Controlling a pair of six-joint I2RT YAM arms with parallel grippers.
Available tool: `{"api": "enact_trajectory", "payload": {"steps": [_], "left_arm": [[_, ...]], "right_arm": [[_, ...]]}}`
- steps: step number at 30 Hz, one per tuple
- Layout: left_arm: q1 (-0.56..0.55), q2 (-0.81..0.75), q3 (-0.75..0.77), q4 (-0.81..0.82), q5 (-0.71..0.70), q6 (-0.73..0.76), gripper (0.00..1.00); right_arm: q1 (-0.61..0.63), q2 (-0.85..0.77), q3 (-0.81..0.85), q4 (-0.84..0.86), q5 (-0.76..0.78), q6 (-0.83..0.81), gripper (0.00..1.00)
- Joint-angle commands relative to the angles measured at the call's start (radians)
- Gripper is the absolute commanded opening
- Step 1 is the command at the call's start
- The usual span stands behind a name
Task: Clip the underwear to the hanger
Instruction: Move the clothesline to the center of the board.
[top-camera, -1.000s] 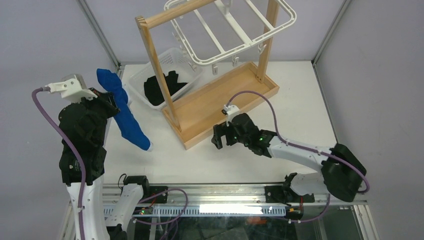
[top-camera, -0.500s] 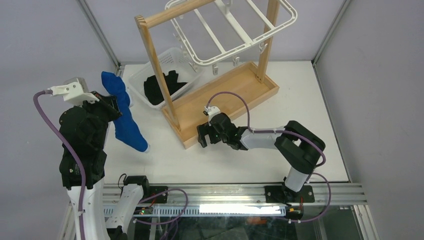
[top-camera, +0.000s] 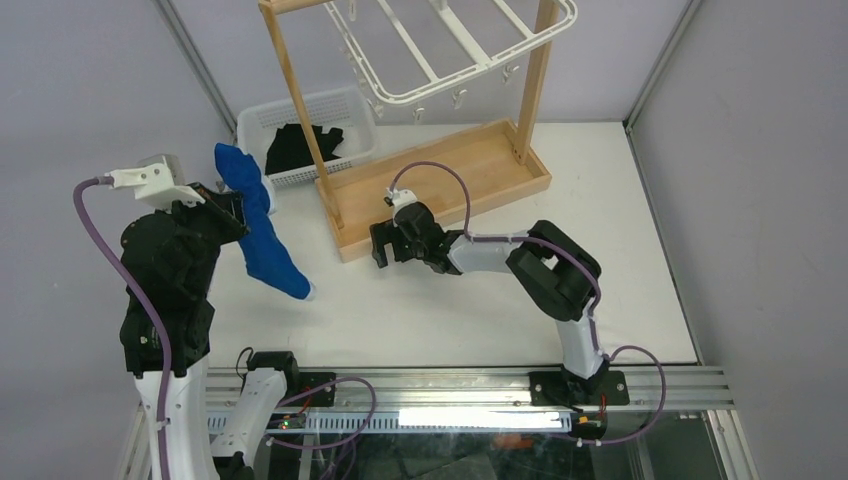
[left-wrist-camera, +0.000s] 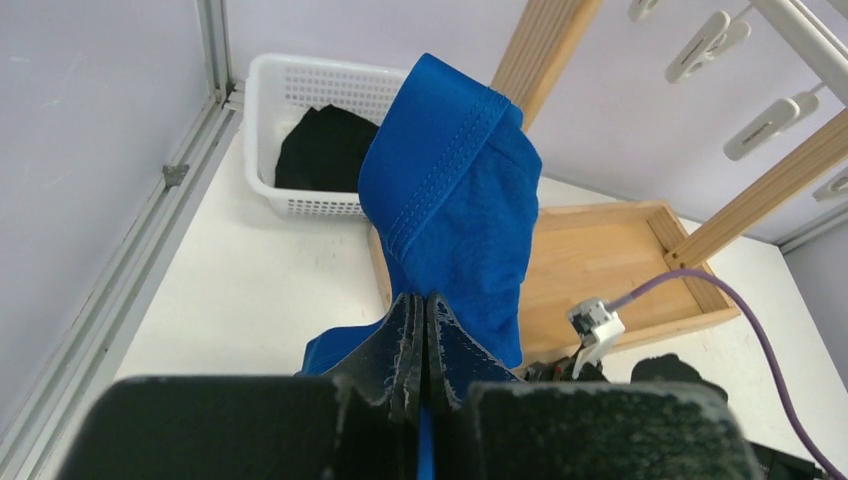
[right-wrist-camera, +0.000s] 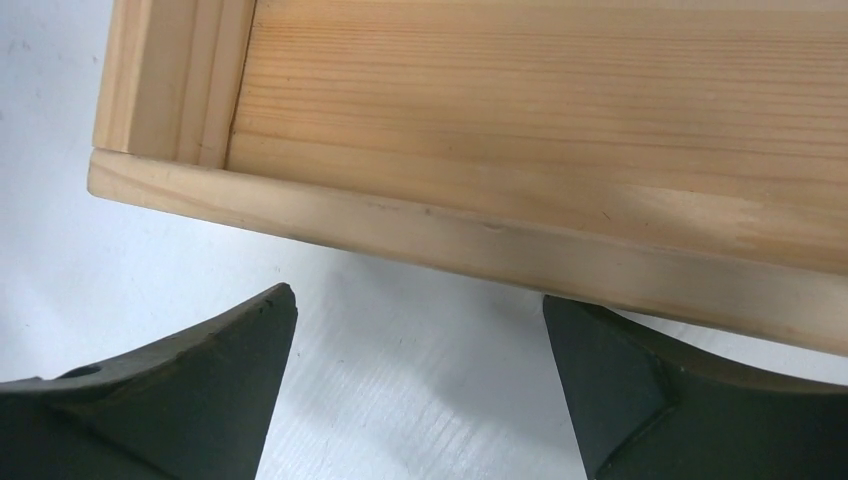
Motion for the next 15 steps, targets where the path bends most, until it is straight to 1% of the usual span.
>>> {"api": "enact_trajectory", "payload": {"steps": [1, 4, 8, 11, 15], "left_arm": [[-0.011, 0.016, -0.017, 0.023, 0.042, 0.02, 0.0], [-0.013, 0.024, -0.029, 0.028, 0.074, 0.028, 0.0], [-0.013, 0.046, -0.055, 0.05, 0.209, 0.038, 0.0], [-0.018, 0.051, -0.093, 0.084, 0.305, 0.034, 0.0], [-0.024, 0.06, -0.146, 0.132, 0.404, 0.016, 0.0]], "right_arm": [[-0.107, 0.036, 0.104, 0.104, 0.032, -0.025, 1.0], [-0.13, -0.011, 0.074, 0.129, -0.023, -0.071, 1.0], [-0.156, -0.131, -0.051, 0.181, -0.168, -0.123, 1.0], [-0.179, -0.261, -0.175, 0.219, -0.168, -0.123, 1.0], [-0.198, -0.456, -0.308, 0.205, -0.168, -0.123, 1.0]]}}
